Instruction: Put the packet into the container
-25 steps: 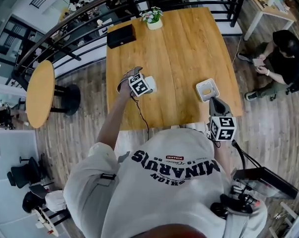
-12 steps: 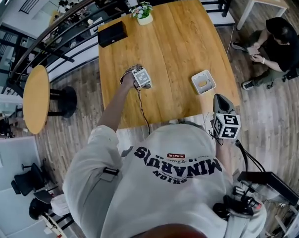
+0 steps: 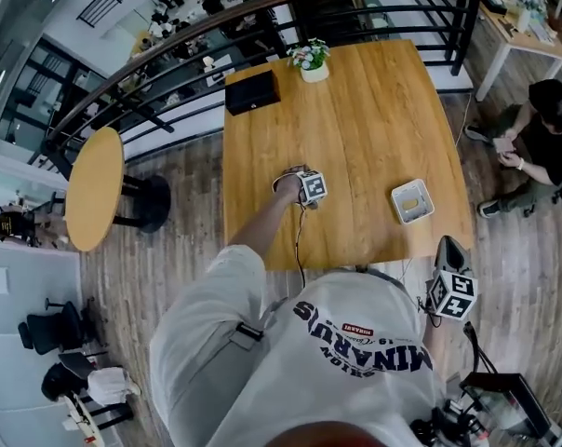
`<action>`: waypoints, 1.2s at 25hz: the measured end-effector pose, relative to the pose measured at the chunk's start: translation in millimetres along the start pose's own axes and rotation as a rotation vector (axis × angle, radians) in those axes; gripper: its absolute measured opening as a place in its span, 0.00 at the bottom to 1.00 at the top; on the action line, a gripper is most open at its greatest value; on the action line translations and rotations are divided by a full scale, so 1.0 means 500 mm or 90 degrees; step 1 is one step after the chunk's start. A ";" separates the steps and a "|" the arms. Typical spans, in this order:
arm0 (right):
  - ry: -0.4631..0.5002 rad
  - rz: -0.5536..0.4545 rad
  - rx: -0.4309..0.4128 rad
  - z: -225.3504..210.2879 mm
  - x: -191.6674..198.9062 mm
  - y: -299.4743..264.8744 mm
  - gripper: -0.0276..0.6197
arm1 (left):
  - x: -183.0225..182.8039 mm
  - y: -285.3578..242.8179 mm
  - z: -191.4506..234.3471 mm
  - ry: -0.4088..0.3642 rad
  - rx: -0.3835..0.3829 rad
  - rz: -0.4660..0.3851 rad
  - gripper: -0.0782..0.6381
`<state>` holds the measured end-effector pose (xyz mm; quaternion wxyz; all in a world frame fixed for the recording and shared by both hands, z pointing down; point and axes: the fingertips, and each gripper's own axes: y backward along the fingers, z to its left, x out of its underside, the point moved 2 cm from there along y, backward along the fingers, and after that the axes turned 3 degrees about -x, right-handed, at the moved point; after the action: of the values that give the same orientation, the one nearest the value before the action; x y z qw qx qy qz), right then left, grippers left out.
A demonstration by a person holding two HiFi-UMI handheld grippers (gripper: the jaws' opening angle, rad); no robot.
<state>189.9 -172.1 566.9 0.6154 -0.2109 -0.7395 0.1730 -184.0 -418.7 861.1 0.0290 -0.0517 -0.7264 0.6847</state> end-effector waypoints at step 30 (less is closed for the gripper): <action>0.007 0.015 -0.016 0.028 -0.032 -0.070 0.06 | 0.063 0.043 0.045 0.019 -0.013 0.078 0.76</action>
<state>175.3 -210.4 569.1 0.6144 -0.2281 -0.7359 0.1700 -216.8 -436.1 837.2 -0.0025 -0.1065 -0.7284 0.6768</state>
